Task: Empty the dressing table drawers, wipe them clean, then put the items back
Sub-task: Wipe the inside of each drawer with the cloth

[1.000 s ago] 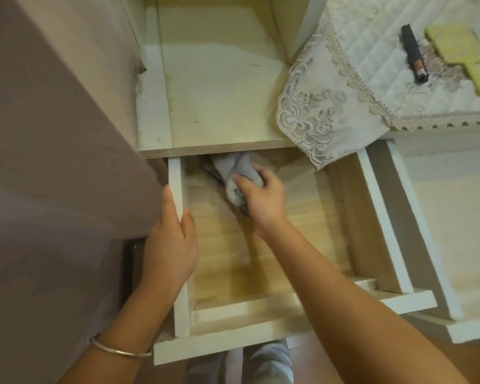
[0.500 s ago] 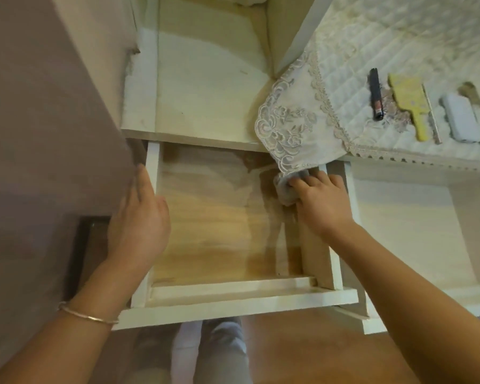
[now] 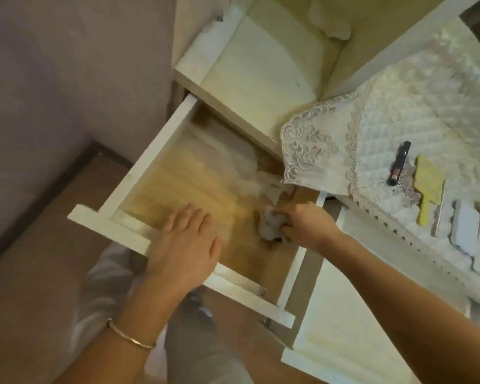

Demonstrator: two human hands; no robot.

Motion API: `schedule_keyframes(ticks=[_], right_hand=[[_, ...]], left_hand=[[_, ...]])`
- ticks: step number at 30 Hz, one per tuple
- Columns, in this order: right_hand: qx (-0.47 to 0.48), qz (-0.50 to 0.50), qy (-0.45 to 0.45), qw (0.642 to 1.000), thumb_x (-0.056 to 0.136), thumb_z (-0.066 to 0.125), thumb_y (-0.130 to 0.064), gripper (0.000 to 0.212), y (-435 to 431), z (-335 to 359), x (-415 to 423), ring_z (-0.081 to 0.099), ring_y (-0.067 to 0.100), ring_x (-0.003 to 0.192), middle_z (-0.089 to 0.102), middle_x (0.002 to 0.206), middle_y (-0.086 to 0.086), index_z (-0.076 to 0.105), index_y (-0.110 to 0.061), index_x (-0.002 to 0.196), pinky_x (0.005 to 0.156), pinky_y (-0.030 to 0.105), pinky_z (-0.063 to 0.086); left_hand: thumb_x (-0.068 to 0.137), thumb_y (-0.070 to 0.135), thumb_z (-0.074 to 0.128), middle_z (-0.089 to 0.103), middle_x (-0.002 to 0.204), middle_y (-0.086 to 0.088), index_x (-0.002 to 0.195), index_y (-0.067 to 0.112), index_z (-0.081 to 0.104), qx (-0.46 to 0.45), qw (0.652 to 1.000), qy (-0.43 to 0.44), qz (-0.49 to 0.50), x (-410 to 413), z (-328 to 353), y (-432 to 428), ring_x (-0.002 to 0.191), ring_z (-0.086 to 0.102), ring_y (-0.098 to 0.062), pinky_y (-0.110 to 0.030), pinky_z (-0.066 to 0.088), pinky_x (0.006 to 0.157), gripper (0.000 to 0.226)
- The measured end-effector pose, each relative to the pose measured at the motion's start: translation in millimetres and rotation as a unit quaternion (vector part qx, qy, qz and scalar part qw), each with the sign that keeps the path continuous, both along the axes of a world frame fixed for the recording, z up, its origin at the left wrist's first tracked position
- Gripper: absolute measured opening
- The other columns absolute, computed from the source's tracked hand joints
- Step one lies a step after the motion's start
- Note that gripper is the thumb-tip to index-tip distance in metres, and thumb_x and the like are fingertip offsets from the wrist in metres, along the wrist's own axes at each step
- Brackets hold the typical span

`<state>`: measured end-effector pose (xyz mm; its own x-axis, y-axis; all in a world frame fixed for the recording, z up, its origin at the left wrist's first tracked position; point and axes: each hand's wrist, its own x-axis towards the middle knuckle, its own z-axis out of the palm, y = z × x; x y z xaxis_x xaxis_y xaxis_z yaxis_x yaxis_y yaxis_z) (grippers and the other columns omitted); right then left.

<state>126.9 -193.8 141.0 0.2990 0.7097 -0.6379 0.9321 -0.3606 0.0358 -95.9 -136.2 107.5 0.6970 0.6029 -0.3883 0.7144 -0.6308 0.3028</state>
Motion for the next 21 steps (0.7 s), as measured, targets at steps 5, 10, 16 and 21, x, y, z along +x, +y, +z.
schedule_keyframes(ticks=[5,10,16,21], right_hand=[[0.038,0.075,-0.115,0.99,0.086,0.052,-0.012,0.033,22,-5,27,0.059,0.034,0.095,0.063,0.107,0.015,0.054,-0.016,0.119,0.07,0.035,0.046],[0.035,0.13,-0.13,0.982,0.088,0.052,-0.015,0.033,21,-8,26,0.06,0.034,0.095,0.065,0.107,0.015,0.056,-0.016,0.121,0.07,0.032,0.041],[-0.081,0.191,0.021,0.978,0.083,0.057,-0.025,0.027,-4,10,-22,0.061,0.027,0.092,0.067,0.1,0.007,0.061,-0.021,0.109,0.076,0.032,0.046],[-0.068,0.107,0.061,0.99,0.081,0.061,-0.02,0.025,7,16,-4,0.059,0.023,0.094,0.067,0.098,0.005,0.065,-0.017,0.106,0.076,0.027,0.042]], left_hand=[[0.095,0.04,0.012,0.022,0.153,-0.005,0.144,0.012,0.02,0.011,0.999,0.024,0.045,2,2,-5,0.142,0.009,-0.018,-0.038,0.003,0.114,0.057],[0.095,0.039,0.014,0.032,0.148,-0.006,0.141,0.011,0.03,0.033,0.997,0.015,0.073,-3,2,-13,0.139,0.02,-0.018,-0.035,0.007,0.113,0.056],[0.095,0.038,0.015,0.038,0.145,-0.007,0.138,0.01,0.035,0.055,0.995,0.006,0.081,-3,2,-14,0.137,0.025,-0.019,-0.036,0.011,0.114,0.055],[0.093,0.04,0.011,0.043,0.142,-0.004,0.136,0.012,0.039,0.059,0.994,0.004,0.09,-2,-1,-18,0.136,0.028,-0.017,-0.034,0.014,0.111,0.059]])
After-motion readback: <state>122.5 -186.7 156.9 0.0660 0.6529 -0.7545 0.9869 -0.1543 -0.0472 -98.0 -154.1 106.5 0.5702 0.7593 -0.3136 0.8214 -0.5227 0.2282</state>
